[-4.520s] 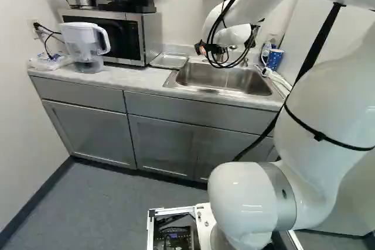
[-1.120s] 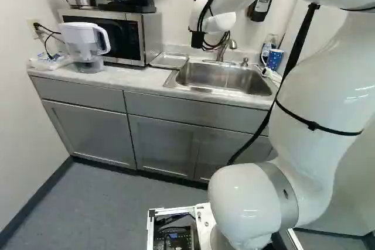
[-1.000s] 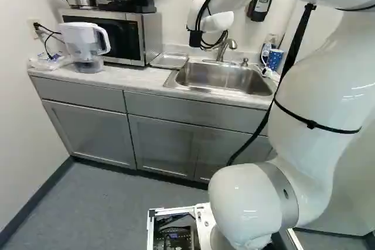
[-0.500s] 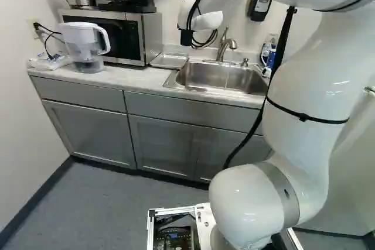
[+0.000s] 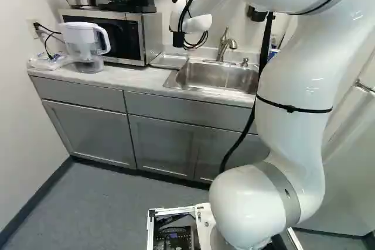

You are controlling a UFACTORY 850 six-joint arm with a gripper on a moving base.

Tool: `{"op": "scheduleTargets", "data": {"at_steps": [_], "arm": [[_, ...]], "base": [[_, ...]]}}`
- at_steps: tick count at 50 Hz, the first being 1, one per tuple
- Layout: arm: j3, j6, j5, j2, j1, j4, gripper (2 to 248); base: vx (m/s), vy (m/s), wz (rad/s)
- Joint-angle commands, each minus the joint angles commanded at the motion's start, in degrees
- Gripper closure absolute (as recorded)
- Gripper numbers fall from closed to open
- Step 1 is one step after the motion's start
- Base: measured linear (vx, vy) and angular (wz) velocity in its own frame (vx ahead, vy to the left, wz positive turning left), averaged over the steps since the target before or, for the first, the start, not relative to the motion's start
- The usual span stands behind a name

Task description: Rinse the cup and place it in the tray

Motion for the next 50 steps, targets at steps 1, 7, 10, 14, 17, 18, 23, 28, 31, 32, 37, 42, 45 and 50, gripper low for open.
{"op": "scheduleTargets", "data": {"at_steps": [1,7,10,14,17,18,23,28,31,32,37,42,45,50], "arm": [[-0.1,0.0,0.0,-0.2,0.0,0.0,125],[-0.1,0.0,0.0,-0.8,0.0,0.0,125],[0.1,0.0,0.0,-1.0,0.0,0.0,125],[0.3,0.0,0.0,-1.2,0.0,0.0,125],[0.5,0.0,0.0,-1.4,0.0,0.0,125],[0.5,0.0,0.0,-1.4,0.0,0.0,125],[0.8,0.0,0.0,-1.8,0.0,0.0,125],[1.0,0.0,0.0,-2.1,0.0,0.0,125],[1.2,0.0,0.0,-2.3,0.0,0.0,125],[1.2,0.0,0.0,-2.3,0.0,0.0,125],[1.4,0.0,0.0,-2.7,0.0,0.0,125],[1.7,0.0,0.0,-3.0,0.0,0.0,125],[1.8,0.0,0.0,-3.2,0.0,0.0,125],[2.0,0.0,0.0,-3.6,0.0,0.0,125]], "base": [[0.000,0.000,0.000],[0.000,0.000,0.000],[0.000,0.000,0.000],[0.000,0.000,0.000],[0.000,0.000,0.000],[0.000,0.000,0.000],[0.000,0.000,0.000],[0.000,0.000,0.000],[0.000,0.000,0.000],[0.000,0.000,0.000],[0.000,0.000,0.000],[0.000,0.000,0.000],[0.000,0.000,0.000],[0.000,0.000,0.000]]}}
